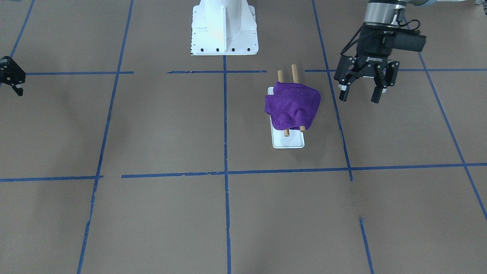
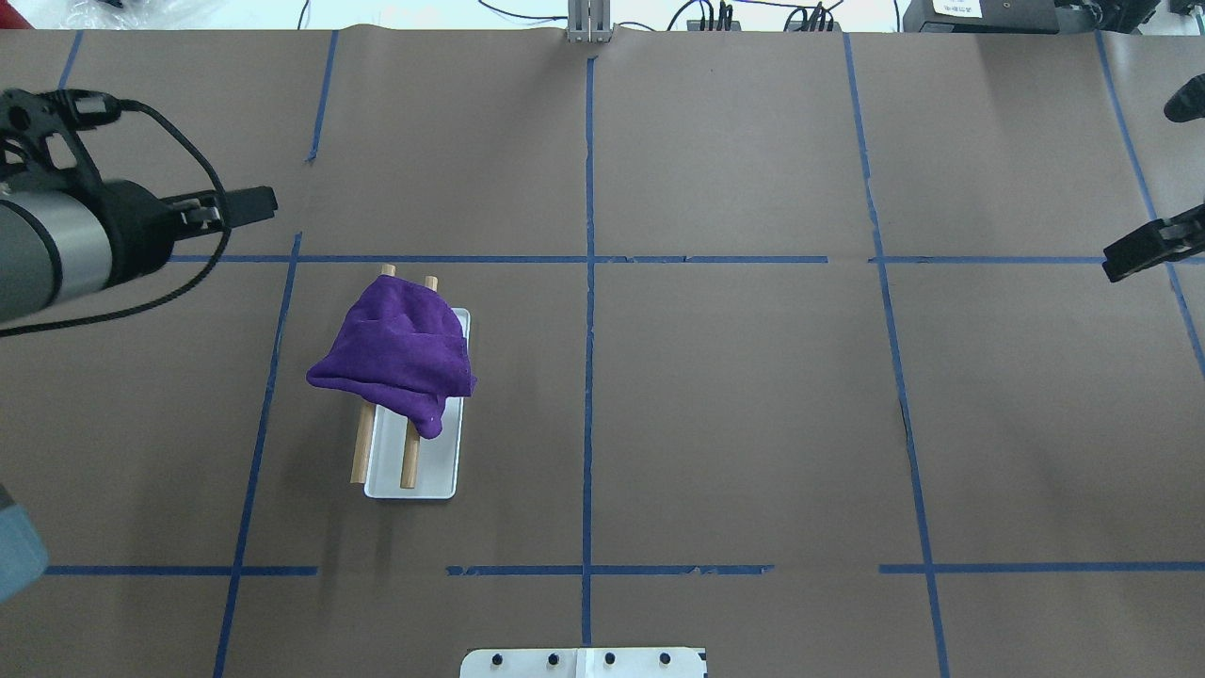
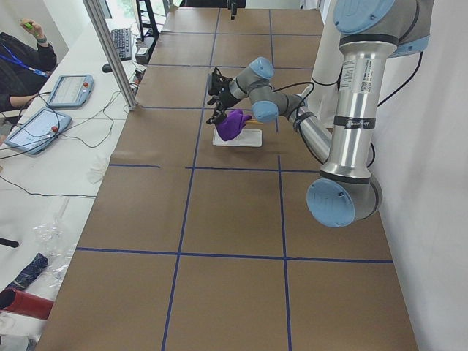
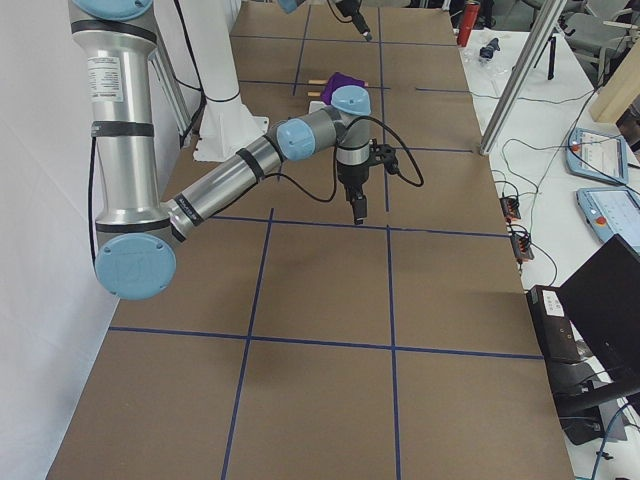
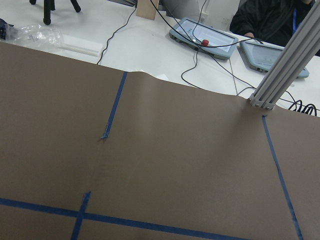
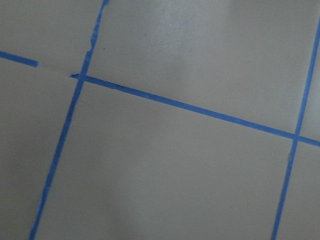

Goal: Hang towel on rack

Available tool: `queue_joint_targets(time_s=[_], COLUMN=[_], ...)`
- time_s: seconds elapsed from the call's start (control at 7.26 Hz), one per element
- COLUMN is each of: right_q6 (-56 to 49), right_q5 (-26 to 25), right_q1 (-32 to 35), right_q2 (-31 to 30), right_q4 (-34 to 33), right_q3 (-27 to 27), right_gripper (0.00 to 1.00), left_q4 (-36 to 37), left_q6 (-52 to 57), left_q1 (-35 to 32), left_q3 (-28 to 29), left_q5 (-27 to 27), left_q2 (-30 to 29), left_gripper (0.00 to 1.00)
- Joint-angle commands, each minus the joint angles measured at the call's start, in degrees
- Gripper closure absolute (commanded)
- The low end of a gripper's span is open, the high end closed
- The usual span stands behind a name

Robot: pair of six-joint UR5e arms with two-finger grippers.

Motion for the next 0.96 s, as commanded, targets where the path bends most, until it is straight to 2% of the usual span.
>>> queue_joint_targets(time_s=[0.0, 0.28, 0.55, 0.83], right_q6=[-13.9, -19.0, -18.6, -18.6], right_q5=[3.3, 5.5, 7.7, 7.7], right_q1=[8.2, 13.1, 14.5, 15.4], right_q2=[-3.6, -6.0, -5.5, -4.4], right_q4=[0.5, 1.3, 1.3, 2.1], right_q3=[-4.6, -8.2, -10.8, -12.5], right_gripper=[0.0, 0.0, 0.0, 0.0], left_q4=[11.0, 23.8, 36.8, 47.2], left_q6=[13.9, 20.9, 21.1, 35.1], left_q1=[-10.7, -14.0, -13.3, -15.1], left_q3=[-2.2, -4.2, -4.5, -5.9], left_q5=[-14.1, -21.0, -28.4, -28.5], left_q2=[-1.2, -4.2, -9.7, -10.7], left_gripper=[0.0, 0.0, 0.0, 0.0])
